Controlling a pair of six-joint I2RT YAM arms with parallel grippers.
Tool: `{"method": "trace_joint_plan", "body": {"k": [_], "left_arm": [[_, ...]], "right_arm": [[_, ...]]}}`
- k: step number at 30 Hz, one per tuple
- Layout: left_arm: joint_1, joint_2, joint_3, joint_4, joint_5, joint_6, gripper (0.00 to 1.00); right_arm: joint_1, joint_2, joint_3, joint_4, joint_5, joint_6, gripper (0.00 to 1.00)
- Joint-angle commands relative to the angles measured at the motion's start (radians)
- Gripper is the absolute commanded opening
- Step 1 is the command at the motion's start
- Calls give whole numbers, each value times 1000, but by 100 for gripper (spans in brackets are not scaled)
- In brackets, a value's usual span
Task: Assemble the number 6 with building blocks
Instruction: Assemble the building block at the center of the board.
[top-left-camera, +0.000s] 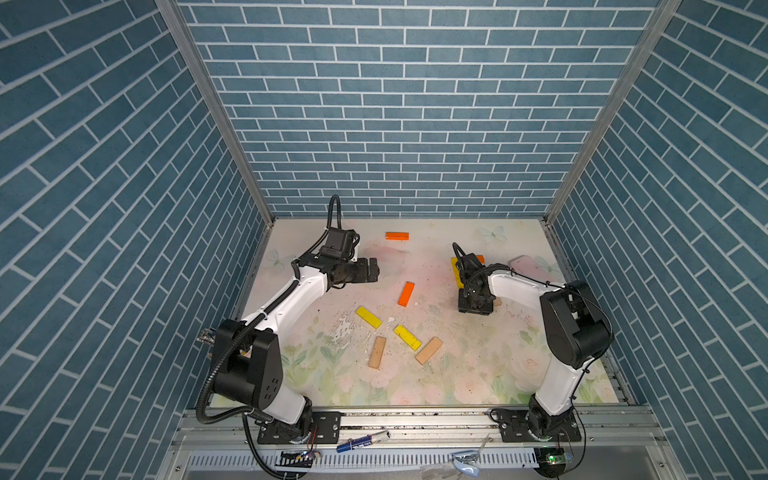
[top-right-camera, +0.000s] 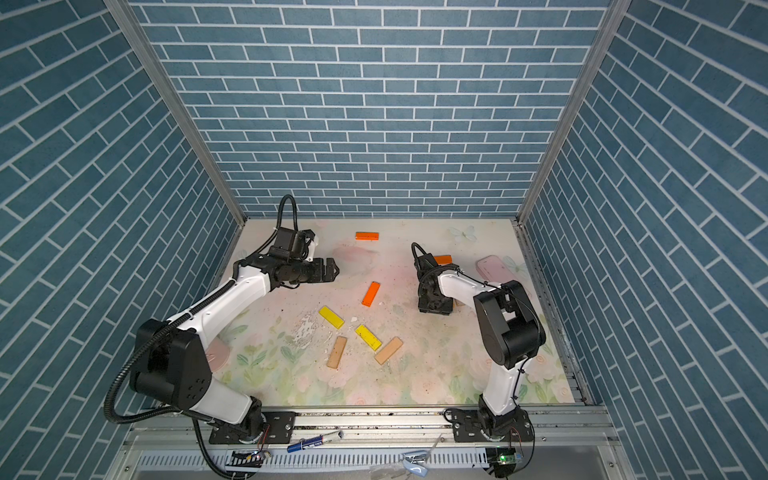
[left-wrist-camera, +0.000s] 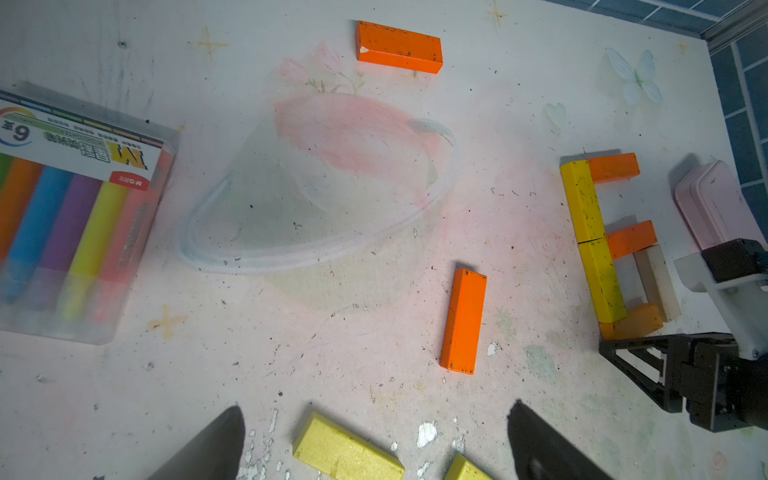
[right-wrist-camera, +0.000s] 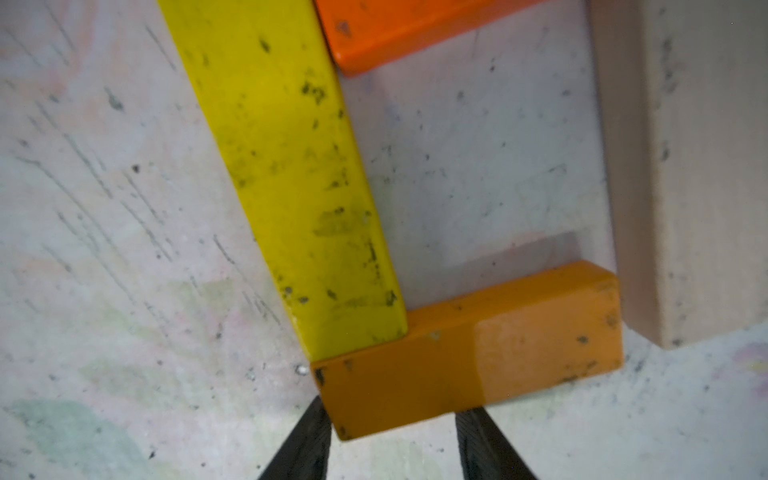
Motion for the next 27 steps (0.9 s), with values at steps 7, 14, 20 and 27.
{"method": "trace_joint_plan", "body": {"k": [7,14,20,27], "left_arm": [[-4,14,-7,9,5,-5,99],[-6,12,-7,9,7,-5,99],[-6,11,-7,9,8,-4,99],[-7,11,-7,11,9,-5,99]], "right_arm": [[-8,31,20,-25,19,-33,50],[-10,34,20,-25,20,-38,50],[-11,32,20,-25,20,-40,50],[-11,-37,39,-36,-2,-48,53]]}}
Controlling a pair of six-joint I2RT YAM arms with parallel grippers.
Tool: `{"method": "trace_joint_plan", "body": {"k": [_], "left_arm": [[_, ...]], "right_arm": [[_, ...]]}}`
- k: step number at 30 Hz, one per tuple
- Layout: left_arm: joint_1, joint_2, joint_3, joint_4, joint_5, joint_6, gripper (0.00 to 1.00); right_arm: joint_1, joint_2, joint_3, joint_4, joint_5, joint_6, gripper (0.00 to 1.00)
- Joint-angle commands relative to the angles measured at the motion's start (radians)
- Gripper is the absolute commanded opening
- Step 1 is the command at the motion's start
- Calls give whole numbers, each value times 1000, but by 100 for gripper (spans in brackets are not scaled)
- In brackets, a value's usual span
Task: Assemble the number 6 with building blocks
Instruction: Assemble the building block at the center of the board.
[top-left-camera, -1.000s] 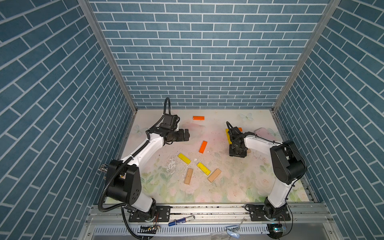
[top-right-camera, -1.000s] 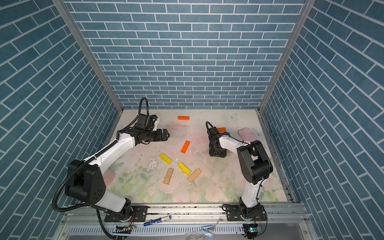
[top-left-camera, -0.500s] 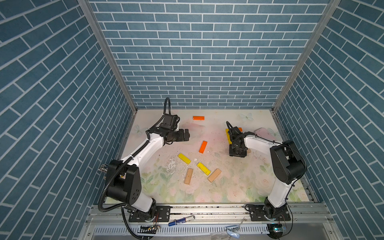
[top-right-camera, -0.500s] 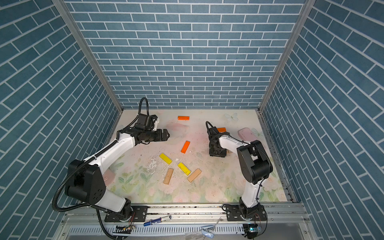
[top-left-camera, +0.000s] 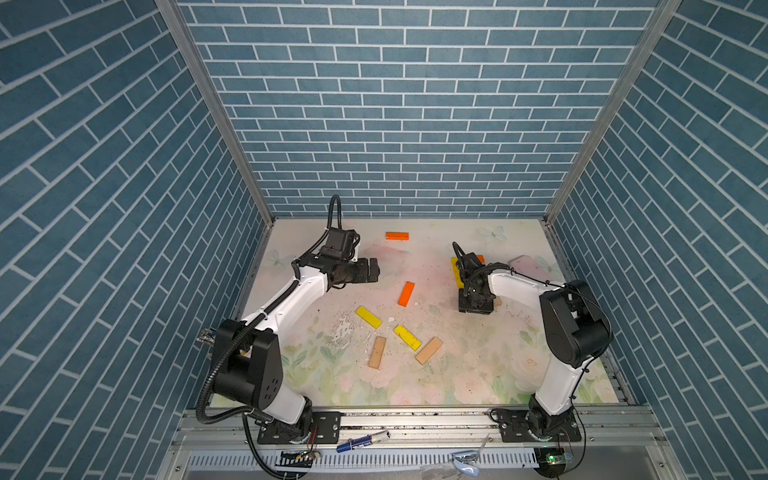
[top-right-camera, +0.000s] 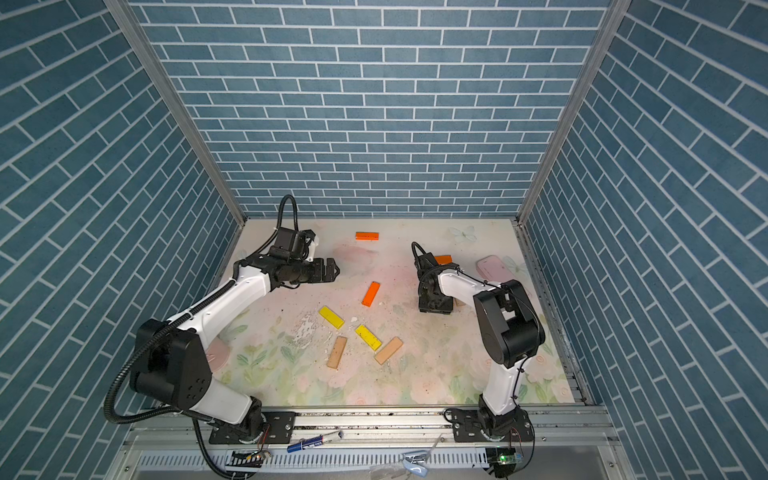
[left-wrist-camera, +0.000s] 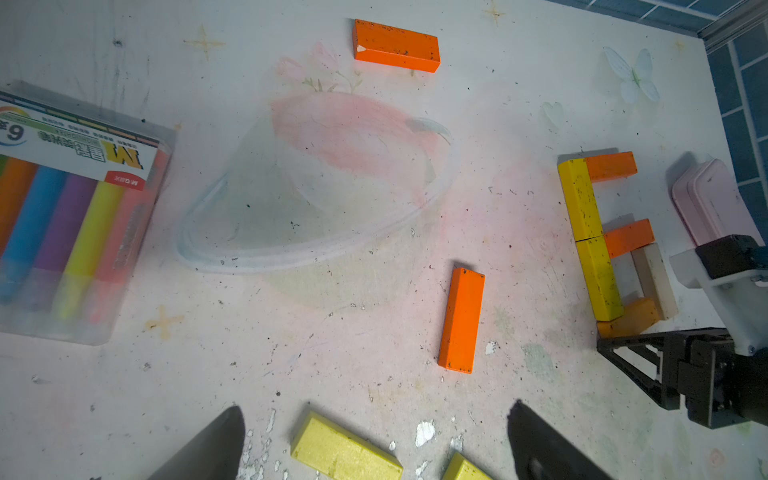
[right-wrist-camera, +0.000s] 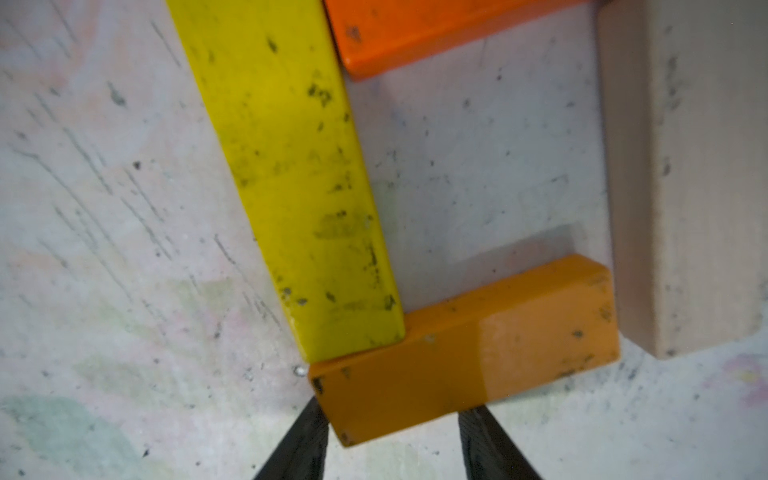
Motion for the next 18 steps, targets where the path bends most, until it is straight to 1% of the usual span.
{"method": "trace_joint_plan", "body": {"k": [1,4,7,13,18], "left_arm": [[-5,11,-7,10,5,-5,99],[-6,11,-7,10,6,-5,99],[-6,10,-5,10,9,-5,99],[-7,8,-6,9,12,-2,99],[-14,13,-5,5,14,2,99]], "right_arm": [[-6,-61,36,-34,-3,-21,53],[-6,-114,63,-69,0,-36,53],[-32,-170,69,-78,0,-36,53],[-161,-211,39,-72,-4,-58,49],[-273,-192,20,-54,-25,-97,45]]}}
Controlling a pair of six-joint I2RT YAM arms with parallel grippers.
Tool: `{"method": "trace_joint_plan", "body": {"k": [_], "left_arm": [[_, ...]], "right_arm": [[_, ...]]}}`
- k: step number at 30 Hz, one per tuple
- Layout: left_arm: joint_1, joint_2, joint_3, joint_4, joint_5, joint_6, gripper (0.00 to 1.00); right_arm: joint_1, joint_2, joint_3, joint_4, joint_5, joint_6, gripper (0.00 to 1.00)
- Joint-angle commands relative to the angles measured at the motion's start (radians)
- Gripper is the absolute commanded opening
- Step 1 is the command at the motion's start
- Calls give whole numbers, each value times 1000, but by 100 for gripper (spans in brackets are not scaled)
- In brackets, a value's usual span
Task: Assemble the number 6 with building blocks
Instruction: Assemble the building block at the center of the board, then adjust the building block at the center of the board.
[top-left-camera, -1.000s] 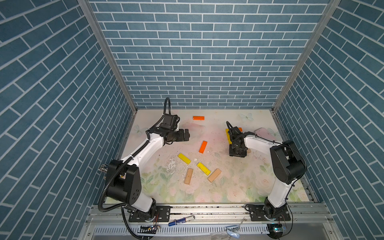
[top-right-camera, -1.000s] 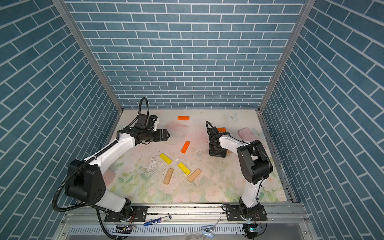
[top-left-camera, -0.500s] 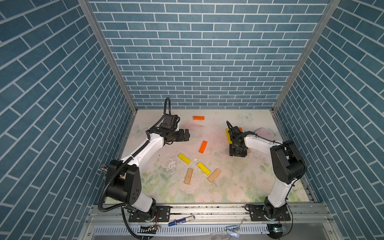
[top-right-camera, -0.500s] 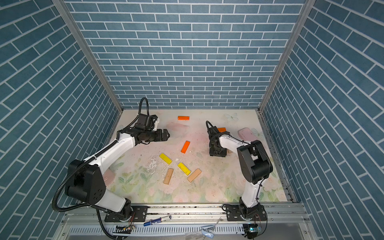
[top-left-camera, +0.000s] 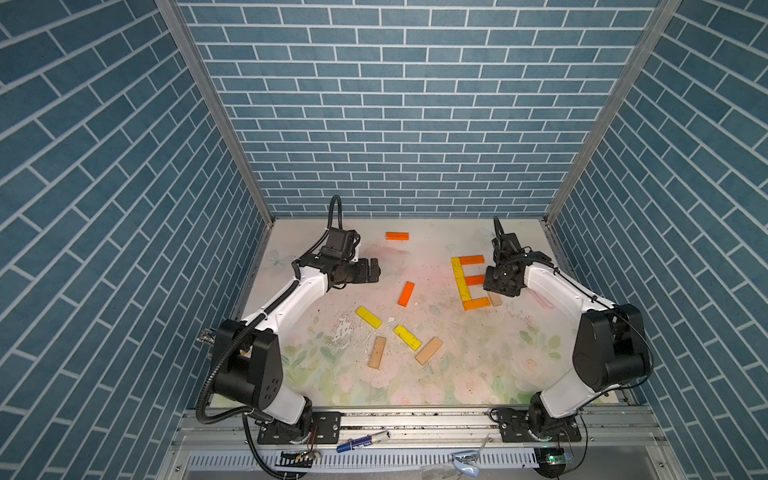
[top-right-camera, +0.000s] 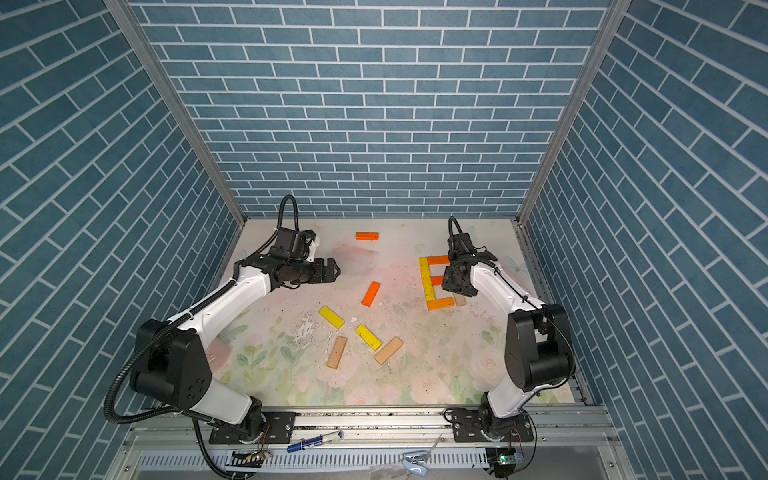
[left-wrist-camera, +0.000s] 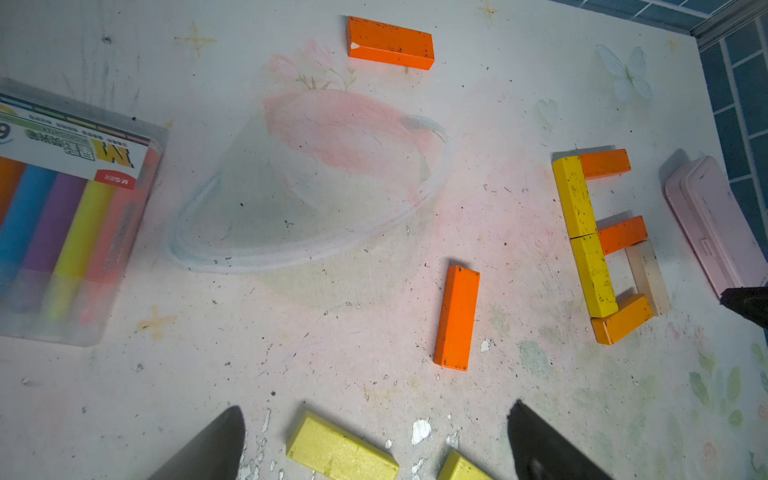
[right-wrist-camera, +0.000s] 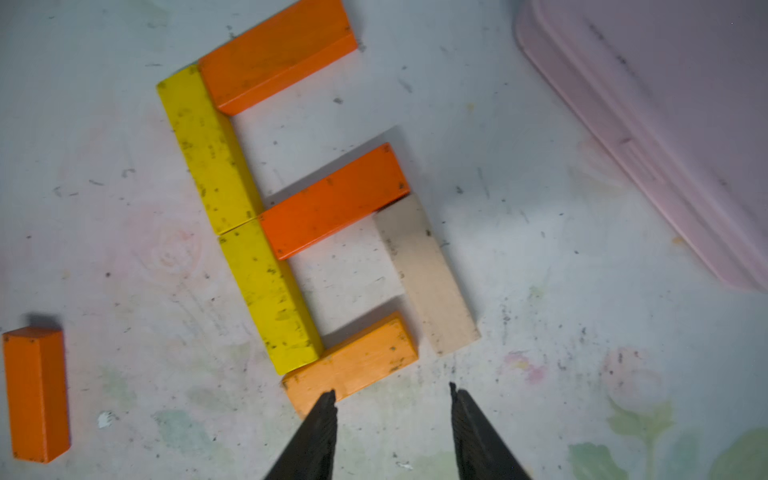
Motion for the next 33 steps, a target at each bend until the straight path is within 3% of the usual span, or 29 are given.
{"method": "trace_joint_plan", "body": {"k": [1,14,22,33], "left_arm": [[-11,13,-5,6,3,1,99],[-22,36,1,3,8,10,99],[-31,42,3,-2,2,19,99],[-38,48,6,-4,0,23,99]], "right_arm": [[-57,20,-15,-13,-22,-62,44],[-155,181,43,-25,-38,-262,26],[-163,264,93,-39,7,-358,27],[-171,314,124,-18,-23,-413,34]]}}
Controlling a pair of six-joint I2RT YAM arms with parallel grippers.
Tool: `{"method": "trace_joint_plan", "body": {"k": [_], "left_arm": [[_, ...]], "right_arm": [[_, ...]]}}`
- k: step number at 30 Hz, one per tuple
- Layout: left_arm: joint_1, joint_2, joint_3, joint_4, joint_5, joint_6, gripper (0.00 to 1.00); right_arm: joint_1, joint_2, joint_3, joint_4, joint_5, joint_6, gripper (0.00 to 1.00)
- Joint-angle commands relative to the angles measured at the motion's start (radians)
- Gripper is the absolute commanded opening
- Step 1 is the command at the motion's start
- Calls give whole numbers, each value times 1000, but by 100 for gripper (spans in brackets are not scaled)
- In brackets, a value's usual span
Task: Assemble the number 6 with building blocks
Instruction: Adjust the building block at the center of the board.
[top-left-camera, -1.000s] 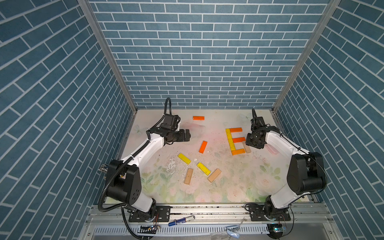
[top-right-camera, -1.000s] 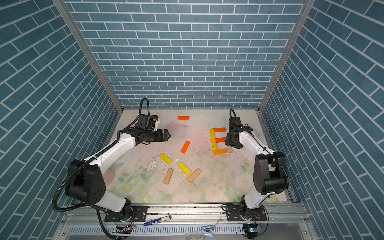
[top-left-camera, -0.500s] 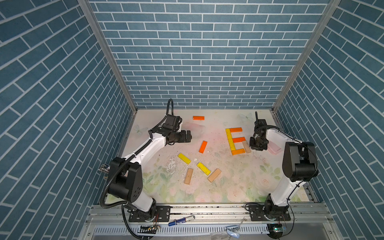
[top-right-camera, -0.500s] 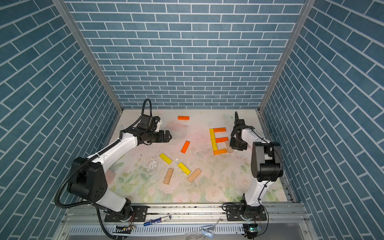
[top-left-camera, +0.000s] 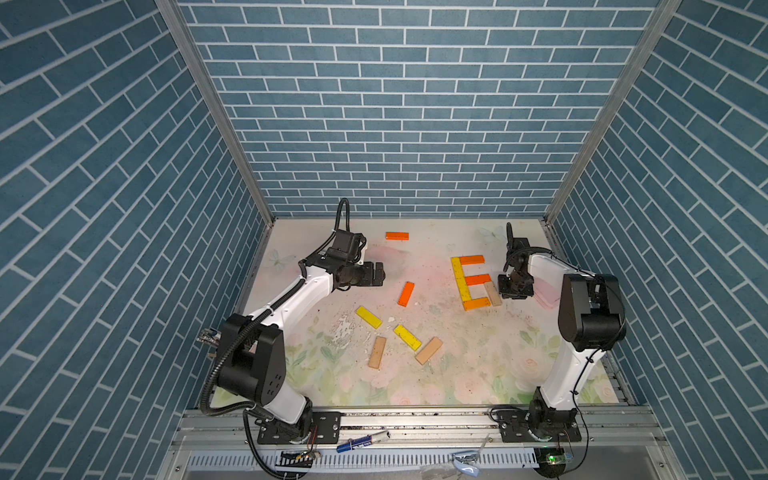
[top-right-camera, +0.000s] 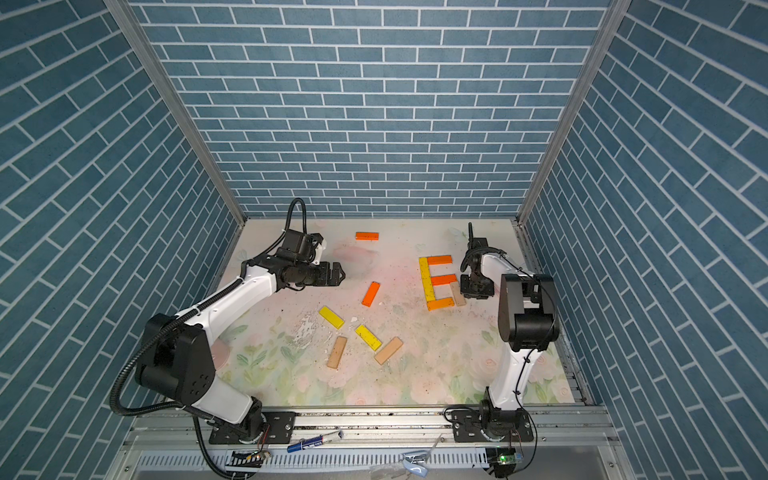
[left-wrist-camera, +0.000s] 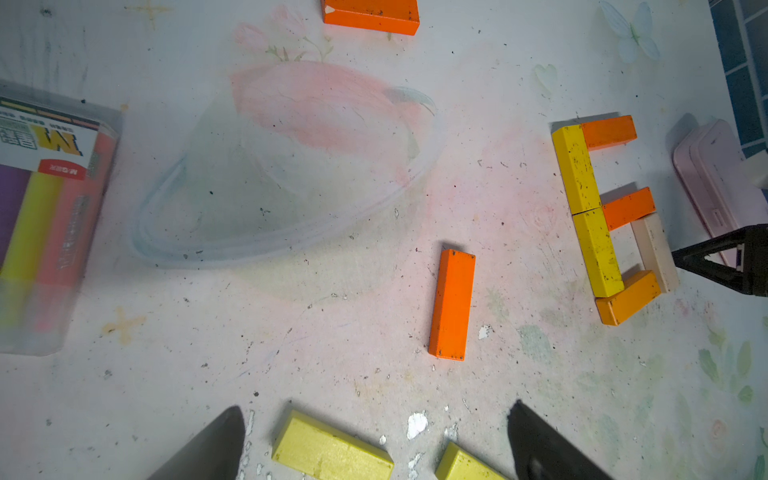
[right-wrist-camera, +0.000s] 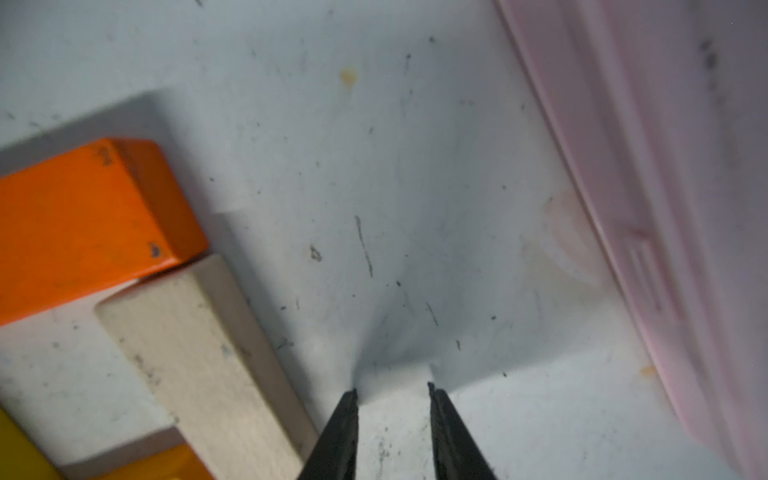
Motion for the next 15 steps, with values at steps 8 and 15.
{"method": "trace_joint_plan", "body": {"k": [8,15], "left_arm": [[-7,23,10,-4,-4,3,99],[-8,28,10,-5,-3,3,99]], "right_arm": [[-3,30,22,-9,-20,-66,40],[-3,47,31,-9,-12,-74,46]]}}
